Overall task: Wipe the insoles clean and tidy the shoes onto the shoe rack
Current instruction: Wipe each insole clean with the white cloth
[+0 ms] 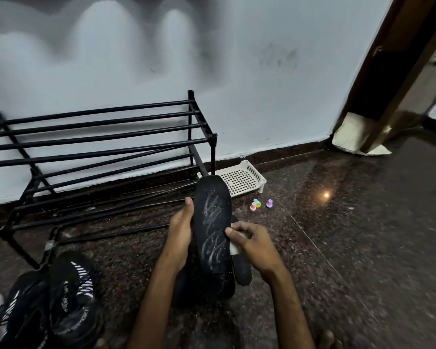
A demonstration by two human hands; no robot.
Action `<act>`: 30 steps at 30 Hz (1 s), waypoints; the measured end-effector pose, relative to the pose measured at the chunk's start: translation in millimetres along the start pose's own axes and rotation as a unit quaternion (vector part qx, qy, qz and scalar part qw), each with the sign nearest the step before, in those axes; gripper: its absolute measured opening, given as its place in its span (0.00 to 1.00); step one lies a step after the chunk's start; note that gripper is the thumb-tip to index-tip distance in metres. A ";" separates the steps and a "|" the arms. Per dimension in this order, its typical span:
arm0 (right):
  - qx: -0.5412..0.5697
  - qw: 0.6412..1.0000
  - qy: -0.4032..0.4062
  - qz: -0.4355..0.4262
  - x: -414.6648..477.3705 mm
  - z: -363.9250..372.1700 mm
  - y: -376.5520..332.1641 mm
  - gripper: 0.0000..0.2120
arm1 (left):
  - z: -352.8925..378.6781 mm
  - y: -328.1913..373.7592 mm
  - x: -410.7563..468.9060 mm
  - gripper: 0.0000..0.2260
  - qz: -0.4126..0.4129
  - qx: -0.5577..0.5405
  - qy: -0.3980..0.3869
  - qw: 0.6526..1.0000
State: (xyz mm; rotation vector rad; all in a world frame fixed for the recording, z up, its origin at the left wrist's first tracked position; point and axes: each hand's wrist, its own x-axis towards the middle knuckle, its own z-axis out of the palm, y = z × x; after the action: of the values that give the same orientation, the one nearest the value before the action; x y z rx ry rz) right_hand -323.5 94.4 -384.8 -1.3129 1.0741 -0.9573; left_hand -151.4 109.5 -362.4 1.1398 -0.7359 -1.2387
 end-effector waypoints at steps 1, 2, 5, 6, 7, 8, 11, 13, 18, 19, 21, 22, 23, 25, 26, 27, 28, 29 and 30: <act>-0.002 1.000 -0.006 -0.005 -1.6 -1.0 -1.7 0.07 | 0.3 1.2 2.5 0.18 0.007 -0.004 0.020 1.000; -0.002 1.000 -0.014 -0.011 -3.2 -2.2 -2.9 0.07 | 0.8 2.6 4.0 0.16 0.012 -0.008 0.034 0.999; -0.007 0.999 -0.044 -0.022 -8.4 -7.1 -6.2 0.07 | 2.8 5.8 6.6 0.12 0.028 0.010 0.031 0.999; -0.013 0.998 -0.054 -0.028 -9.5 -9.1 -7.6 0.07 | 4.1 6.4 7.1 0.11 0.034 0.011 0.030 0.999; -0.014 0.998 -0.061 -0.032 -10.6 -10.7 -8.5 0.07 | 4.3 6.6 7.2 0.10 0.038 0.011 0.035 0.999; -0.014 0.997 -0.064 -0.033 -11.2 -11.9 -9.3 0.07 | 4.8 6.8 6.6 0.07 0.039 0.007 0.042 0.998; -0.025 0.997 -0.067 -0.034 -11.3 -11.7 -12.0 0.06 | 5.1 4.4 1.9 0.08 0.033 -0.007 0.040 0.999; -0.028 0.997 -0.069 -0.034 -11.2 -11.1 -13.4 0.05 | 3.9 4.9 -3.4 0.16 0.017 -0.039 0.015 0.999; -0.030 0.992 -0.120 -0.022 -14.5 -9.6 -18.1 0.06 | -4.8 11.5 -8.7 0.40 -0.069 -0.157 -0.112 0.979; -0.028 0.991 -0.126 -0.022 -15.1 -8.4 -19.0 0.07 | -2.5 12.1 -8.6 0.41 -0.074 -0.173 -0.142 0.972; -0.025 0.991 -0.133 -0.019 -16.4 -5.2 -20.9 0.09 | 5.8 13.8 -8.8 0.41 -0.082 -0.206 -0.195 0.955; -0.021 0.991 -0.131 -0.016 -17.3 -3.9 -21.7 0.09 | 9.9 14.4 -8.2 0.41 -0.086 -0.219 -0.214 0.948; -0.017 0.992 -0.125 -0.012 -18.1 -3.4 -22.6 0.08 | 13.2 14.6 -7.1 0.41 -0.086 -0.226 -0.227 0.944; -0.012 0.994 -0.105 -0.006 -18.6 -4.2 -21.7 0.06 | 17.1 14.4 -6.1 0.42 -0.075 -0.225 -0.245 0.940; -0.009 0.995 -0.095 -0.002 -19.0 -5.1 -21.0 0.06 | 17.7 13.6 -5.9 0.43 -0.070 -0.227 -0.254 0.938; -0.005 0.997 -0.082 0.005 -19.6 -6.6 -20.2 0.06 | 18.9 11.9 -5.3 0.43 -0.066 -0.228 -0.259 0.936; -0.001 0.998 -0.069 0.011 -20.4 -8.3 -19.7 0.06 | 20.6 10.6 -4.9 0.43 -0.062 -0.228 -0.263 0.935; 0.003 0.998 -0.055 0.017 -21.1 -9.8 -18.9 0.07 | 22.7 8.9 -3.8 0.42 -0.061 -0.224 -0.263 0.936; 0.003 0.999 -0.042 0.021 -22.1 -12.5 -17.4 0.07 | 26.7 7.4 -2.9 0.41 -0.062 -0.221 -0.264 0.937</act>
State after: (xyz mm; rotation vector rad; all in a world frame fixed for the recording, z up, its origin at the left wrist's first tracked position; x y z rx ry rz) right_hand -340.3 111.7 -365.6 -1.3098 1.0289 -0.8657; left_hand -174.0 105.1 -346.7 0.4863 -0.7285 -1.7442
